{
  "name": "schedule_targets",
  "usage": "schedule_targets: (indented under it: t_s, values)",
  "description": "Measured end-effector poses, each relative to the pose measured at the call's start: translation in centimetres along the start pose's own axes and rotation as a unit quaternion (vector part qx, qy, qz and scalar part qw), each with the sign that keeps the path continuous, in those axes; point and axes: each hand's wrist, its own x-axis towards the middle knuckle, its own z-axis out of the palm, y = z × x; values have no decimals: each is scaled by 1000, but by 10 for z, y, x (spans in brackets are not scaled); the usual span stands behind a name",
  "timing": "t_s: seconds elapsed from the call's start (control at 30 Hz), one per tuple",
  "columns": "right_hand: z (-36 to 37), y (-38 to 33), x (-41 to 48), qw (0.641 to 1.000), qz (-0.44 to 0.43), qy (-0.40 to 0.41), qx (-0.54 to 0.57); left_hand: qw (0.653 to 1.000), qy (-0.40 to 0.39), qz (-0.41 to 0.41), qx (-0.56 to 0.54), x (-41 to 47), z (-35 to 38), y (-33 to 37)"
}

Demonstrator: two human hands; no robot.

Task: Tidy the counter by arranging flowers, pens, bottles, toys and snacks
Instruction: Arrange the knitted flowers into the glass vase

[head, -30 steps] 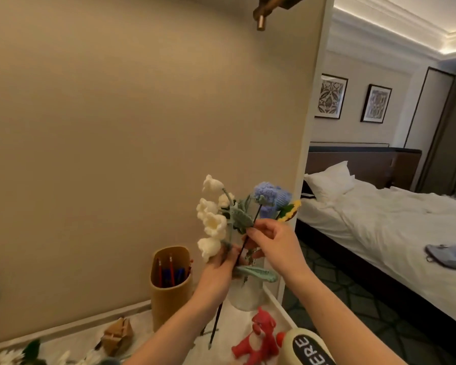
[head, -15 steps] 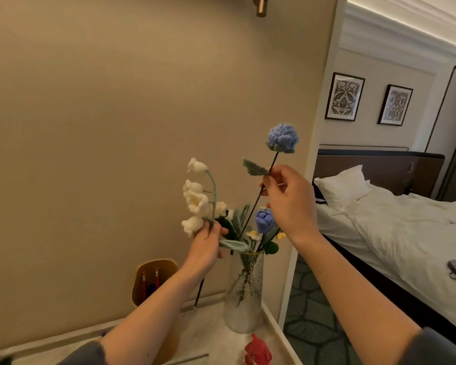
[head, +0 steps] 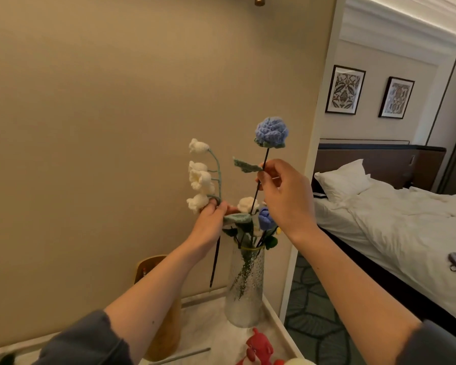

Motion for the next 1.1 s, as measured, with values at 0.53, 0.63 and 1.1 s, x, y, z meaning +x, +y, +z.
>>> schedule_targets:
  t_s: [0.53,0.63,1.1]
  values:
    - [1,-7,4,994,-62,-2,-91,996,-30,-21,-86,-3,7,-3]
    - [9,1,2,993,-41,-20,-105,997,-27,-19,-76,-4,6,-5]
    - [31,29,-6,981,75,-96,-152,996,-25,-18,-79,-7,7,-17]
